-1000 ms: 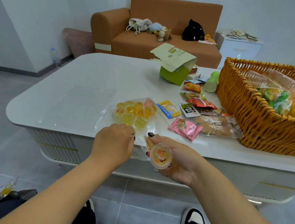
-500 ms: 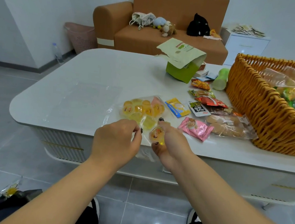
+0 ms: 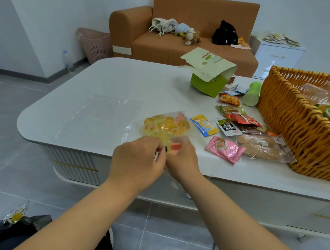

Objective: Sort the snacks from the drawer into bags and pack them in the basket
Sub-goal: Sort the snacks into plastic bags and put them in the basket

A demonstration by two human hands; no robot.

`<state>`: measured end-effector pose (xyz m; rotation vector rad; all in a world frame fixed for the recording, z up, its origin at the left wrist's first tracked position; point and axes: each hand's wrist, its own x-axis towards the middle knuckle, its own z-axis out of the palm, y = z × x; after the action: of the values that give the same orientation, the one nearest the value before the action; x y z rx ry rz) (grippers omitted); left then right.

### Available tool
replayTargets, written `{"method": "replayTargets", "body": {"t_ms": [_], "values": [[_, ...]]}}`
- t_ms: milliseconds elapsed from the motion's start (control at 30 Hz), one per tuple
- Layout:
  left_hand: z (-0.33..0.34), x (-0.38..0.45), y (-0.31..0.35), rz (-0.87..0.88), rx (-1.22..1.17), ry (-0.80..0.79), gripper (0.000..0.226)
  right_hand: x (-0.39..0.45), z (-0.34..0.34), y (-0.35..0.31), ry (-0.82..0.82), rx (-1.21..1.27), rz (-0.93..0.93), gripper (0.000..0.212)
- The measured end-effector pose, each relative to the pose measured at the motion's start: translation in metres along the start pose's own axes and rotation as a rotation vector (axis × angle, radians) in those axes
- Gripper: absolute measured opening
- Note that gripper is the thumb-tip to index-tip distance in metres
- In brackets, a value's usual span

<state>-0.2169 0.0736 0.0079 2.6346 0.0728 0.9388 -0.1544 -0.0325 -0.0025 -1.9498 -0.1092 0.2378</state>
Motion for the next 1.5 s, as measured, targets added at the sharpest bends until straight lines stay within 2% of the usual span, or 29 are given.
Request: {"method": "replayTargets", "body": {"t_ms": [200, 333, 433, 500, 600, 700, 800, 867, 967, 1067, 1333, 1433, 1500], "values": [[-0.006, 0.000, -0.003, -0.023, -0.006, -0.024, 0.011, 0.002, -0.002, 0.002, -0.005, 0.147, 0.153, 0.037], [-0.014, 0.000, -0.001, -0.103, 0.001, -0.140, 0.005, 0.006, -0.009, 0.005, 0.044, 0.067, 0.151, 0.029], [-0.011, 0.001, -0.002, -0.236, 0.053, -0.320, 0.047, 0.009, -0.009, 0.003, 0.030, 0.039, 0.145, 0.030], [-0.009, 0.002, -0.004, -0.347, 0.040, -0.468, 0.071, 0.011, -0.010, 0.001, -0.044, 0.045, 0.133, 0.031], [-0.006, 0.001, -0.005, -0.435, -0.020, -0.556, 0.077, 0.012, -0.012, -0.001, -0.061, -0.014, 0.065, 0.039], [-0.004, 0.002, -0.003, -0.388, 0.026, -0.529, 0.068, 0.013, -0.016, 0.004, 0.096, -0.267, -0.022, 0.044], [0.000, 0.002, 0.002, -0.338, 0.095, -0.522, 0.065, 0.011, -0.014, 0.014, 0.154, -0.701, -0.125, 0.040], [0.002, 0.004, 0.005, -0.326, 0.159, -0.521, 0.068, 0.012, -0.014, 0.018, 0.208, -0.859, -0.196, 0.038], [0.003, 0.008, 0.008, -0.320, 0.226, -0.506, 0.070, 0.016, -0.020, 0.019, 0.262, -0.833, -0.280, 0.041], [0.005, 0.008, 0.010, -0.315, 0.197, -0.502, 0.066, 0.013, -0.024, 0.022, 0.239, -0.787, -0.313, 0.044], [0.003, 0.008, 0.010, -0.292, 0.153, -0.488, 0.058, 0.002, -0.022, 0.029, 0.072, -0.804, -0.249, 0.037], [0.003, 0.008, 0.013, -0.279, 0.122, -0.477, 0.055, 0.000, -0.026, 0.025, 0.109, -0.676, -0.198, 0.047], [0.003, 0.009, 0.014, -0.264, 0.116, -0.442, 0.054, -0.002, -0.029, 0.022, 0.134, -0.633, -0.128, 0.045]]}}
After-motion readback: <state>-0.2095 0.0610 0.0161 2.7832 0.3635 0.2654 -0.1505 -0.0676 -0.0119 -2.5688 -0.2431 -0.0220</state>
